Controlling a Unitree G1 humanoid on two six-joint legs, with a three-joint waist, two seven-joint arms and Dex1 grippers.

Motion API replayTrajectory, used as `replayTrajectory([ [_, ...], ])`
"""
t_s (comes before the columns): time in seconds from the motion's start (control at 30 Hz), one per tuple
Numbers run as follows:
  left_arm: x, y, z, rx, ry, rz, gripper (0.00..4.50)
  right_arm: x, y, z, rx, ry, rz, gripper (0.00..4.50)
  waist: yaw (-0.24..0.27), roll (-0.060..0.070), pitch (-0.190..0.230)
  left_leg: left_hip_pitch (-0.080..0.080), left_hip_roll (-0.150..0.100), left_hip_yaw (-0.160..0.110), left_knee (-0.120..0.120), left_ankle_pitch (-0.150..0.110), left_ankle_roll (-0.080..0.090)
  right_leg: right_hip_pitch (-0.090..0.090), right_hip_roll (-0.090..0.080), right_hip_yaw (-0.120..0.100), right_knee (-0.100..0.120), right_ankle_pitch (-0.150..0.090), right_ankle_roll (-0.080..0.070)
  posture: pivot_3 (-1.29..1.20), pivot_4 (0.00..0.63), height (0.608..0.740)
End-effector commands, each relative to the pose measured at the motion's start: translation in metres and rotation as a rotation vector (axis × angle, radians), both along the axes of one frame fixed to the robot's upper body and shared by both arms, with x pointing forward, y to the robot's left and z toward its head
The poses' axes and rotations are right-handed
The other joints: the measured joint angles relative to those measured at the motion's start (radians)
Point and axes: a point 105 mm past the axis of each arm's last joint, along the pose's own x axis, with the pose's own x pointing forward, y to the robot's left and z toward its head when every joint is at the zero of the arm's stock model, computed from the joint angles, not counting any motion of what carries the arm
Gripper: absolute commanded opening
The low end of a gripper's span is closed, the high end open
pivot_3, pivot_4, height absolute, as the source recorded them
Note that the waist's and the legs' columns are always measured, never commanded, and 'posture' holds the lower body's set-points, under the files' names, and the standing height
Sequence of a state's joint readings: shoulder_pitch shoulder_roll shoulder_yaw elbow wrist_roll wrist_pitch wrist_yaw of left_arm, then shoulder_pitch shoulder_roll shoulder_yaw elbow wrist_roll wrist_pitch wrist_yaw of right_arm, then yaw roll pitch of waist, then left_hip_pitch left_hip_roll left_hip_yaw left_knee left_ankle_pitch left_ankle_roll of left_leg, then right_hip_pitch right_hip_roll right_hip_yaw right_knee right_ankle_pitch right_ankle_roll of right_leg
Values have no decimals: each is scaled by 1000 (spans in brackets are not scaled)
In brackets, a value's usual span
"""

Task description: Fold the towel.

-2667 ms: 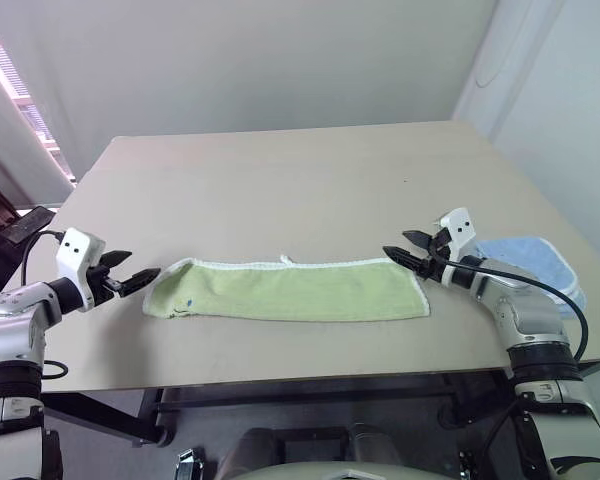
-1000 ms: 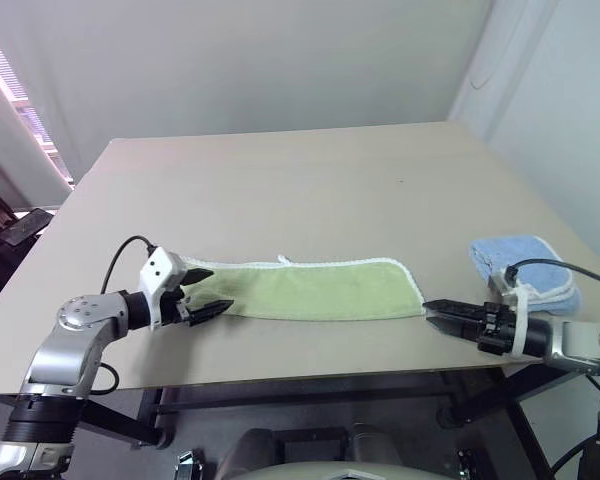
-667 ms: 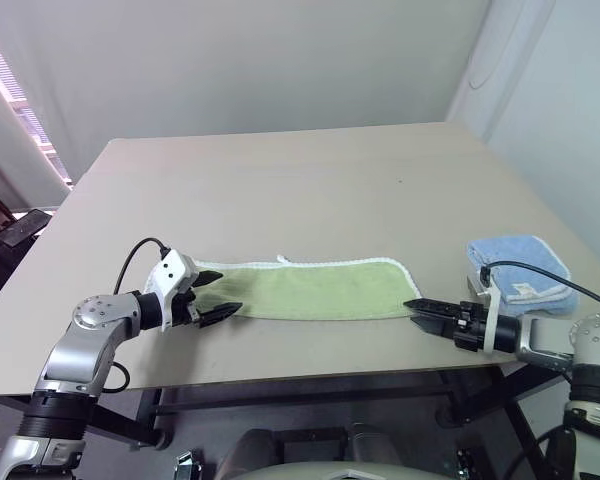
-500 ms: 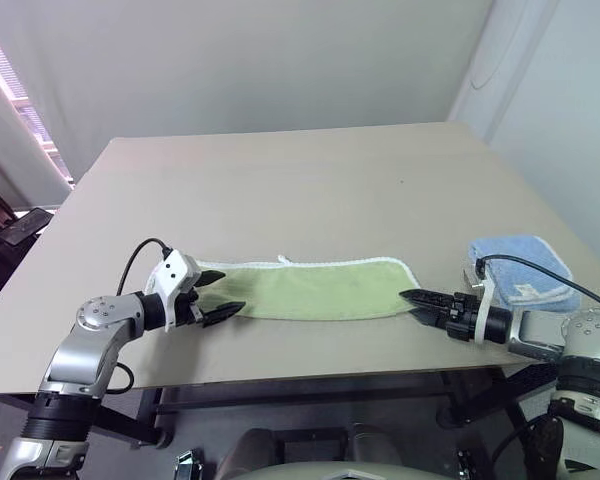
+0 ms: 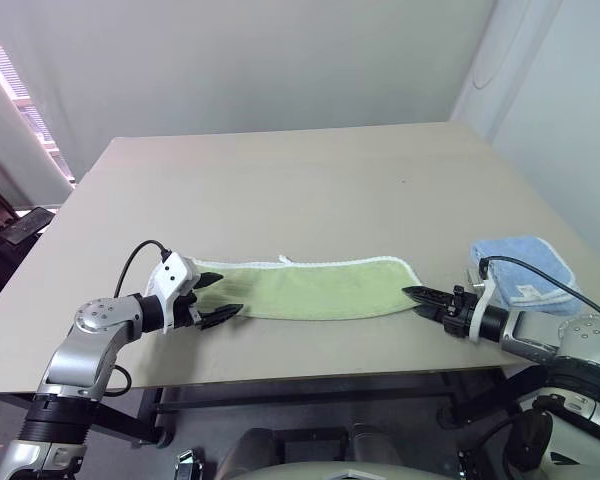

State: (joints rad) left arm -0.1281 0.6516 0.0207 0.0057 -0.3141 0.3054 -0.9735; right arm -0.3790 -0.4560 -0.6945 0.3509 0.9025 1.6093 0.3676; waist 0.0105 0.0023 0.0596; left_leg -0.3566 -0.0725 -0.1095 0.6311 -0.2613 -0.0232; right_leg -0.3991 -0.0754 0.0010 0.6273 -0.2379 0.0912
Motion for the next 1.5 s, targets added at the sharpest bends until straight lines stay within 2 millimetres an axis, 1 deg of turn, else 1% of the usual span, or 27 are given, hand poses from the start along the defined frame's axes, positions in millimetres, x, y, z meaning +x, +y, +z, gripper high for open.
replayTrajectory([
  [0.03, 5, 3, 10, 12, -46, 0, 4283, -1, -4, 8, -12, -32, -1, 832, 0, 0, 0, 0, 0, 0, 0, 0, 0, 0, 0, 0, 0, 0, 0, 0, 0, 740],
  [0.1, 8, 5, 9, 19, -48, 6, 4283, -4, -9, 9, 3, -35, -14, 148, 0, -2, -1, 1, 0, 0, 0, 0, 0, 1, 0, 0, -1, 0, 0, 0, 0, 740],
  [0.13, 9, 6, 9, 22, -48, 9, 4283, -4, -11, 10, 4, -44, -21, 28, 0, -2, -1, 1, 0, 0, 1, 0, 0, 3, 0, 0, -1, 0, 0, 0, 0, 740],
  [0.2, 10, 7, 8, 21, -48, 13, 4283, -6, -17, 16, 19, -69, -40, 28, 3, -2, -1, 1, 0, 0, 1, 0, 0, 3, 0, 0, -3, 0, 1, 0, 0, 740],
  [0.3, 12, 8, 11, 18, -55, 16, 4283, -14, -30, 21, 5, -81, -39, 28, 7, -1, -1, -1, 0, -2, 1, -1, 1, 4, 0, -2, -6, 0, 1, 0, 0, 740],
  [0.37, 14, 8, 13, 21, -63, 19, 4283, -21, -44, 25, -15, -82, -51, 28, 8, -1, -1, -2, -1, -2, 0, -2, 4, 3, -1, -2, -9, 1, 2, 0, 0, 740],
  [0.43, 16, 9, 13, 23, -65, 21, 4283, -27, -68, 28, -63, -66, -98, 28, 3, -1, -1, -3, -2, 0, -1, -4, 7, 3, -2, -1, -11, 2, 1, 0, 0, 740],
  [0.5, 16, 10, 12, 25, -64, 22, 4283, -30, -85, 37, -138, -83, -105, 28, -1, 0, -1, -3, -2, 1, -1, -5, 9, 3, -2, 0, -12, 4, 2, 0, 0, 740],
  [0.57, 16, 10, 10, 30, -61, 19, 4283, -25, -88, 50, -224, -157, -62, 28, -1, 2, -1, -3, -2, 3, -1, -6, 10, 3, -2, 1, -13, 3, 3, 0, 0, 740],
  [0.63, 16, 9, 9, 37, -59, 15, 4283, -20, -75, 66, -267, -257, 29, 28, -3, 1, 0, -2, -2, 4, -1, -6, 10, 3, -2, 1, -13, 0, 4, 0, 0, 740],
  [0.8, 17, 9, 8, 41, -61, 16, 4283, -16, -29, 98, -233, -420, 243, 28, -1, 1, 0, -1, 1, 3, 0, -6, 10, 4, 0, 1, -12, 0, 5, 0, 0, 740],
  [0.97, 15, 11, 8, 44, -62, 18, 4283, -20, 10, 114, -188, -494, 414, 28, 4, 1, 0, -3, 0, 2, 0, -6, 10, 2, -2, 1, -13, 1, 5, 0, 0, 740],
  [1.03, 16, 11, 8, 35, -60, 26, 4283, -22, 30, 114, -167, -505, 492, 28, 4, 1, 0, -4, -1, 2, 0, -6, 10, 1, -4, 1, -13, 1, 5, 0, 0, 740],
  [1.1, 16, 11, 7, 38, -60, 27, 4283, -21, 52, 109, -158, -511, 567, 28, 4, 1, 0, -7, -1, 2, 0, -6, 10, -1, -4, 1, -13, 4, 4, 0, 0, 740],
  [1.2, 17, 9, 7, 44, -63, 24, 4283, -14, 76, 100, -154, -501, 619, 28, 2, 1, 0, -13, -1, 2, 1, -6, 10, -7, -4, 1, -12, 6, 4, 0, 0, 740],
  [1.27, 17, 8, 7, 45, -66, 25, 4283, -8, 86, 90, -162, -482, 628, 28, 3, 1, 0, -15, -1, 2, 1, -6, 10, -9, -3, 1, -12, 6, 4, 0, 0, 740],
  [1.33, 18, 8, 8, 45, -70, 27, 4283, -1, 91, 83, -185, -488, 616, 28, 5, 1, 0, -16, -1, 2, 1, -6, 10, -10, -4, 1, -12, 7, 4, 0, 0, 740],
  [1.37, 17, 9, 8, 46, -72, 29, 4283, 2, 93, 81, -167, -484, 604, 28, 6, 1, 0, -16, -2, 1, 1, -6, 10, -10, -4, 1, -12, 7, 4, 0, 0, 740],
  [1.43, 17, 10, 8, 55, -75, 32, 4283, 3, 98, 73, -168, -491, 618, 28, 5, 1, 0, -16, -3, 1, 1, -6, 10, -10, -4, 1, -13, 7, 5, 0, 0, 740],
  [1.5, 16, 11, 9, 56, -76, 37, 4283, 3, 105, 62, -158, -461, 631, 28, 3, 0, 0, -17, -4, 1, 1, -6, 10, -10, -5, 1, -13, 7, 5, 0, 0, 740],
])
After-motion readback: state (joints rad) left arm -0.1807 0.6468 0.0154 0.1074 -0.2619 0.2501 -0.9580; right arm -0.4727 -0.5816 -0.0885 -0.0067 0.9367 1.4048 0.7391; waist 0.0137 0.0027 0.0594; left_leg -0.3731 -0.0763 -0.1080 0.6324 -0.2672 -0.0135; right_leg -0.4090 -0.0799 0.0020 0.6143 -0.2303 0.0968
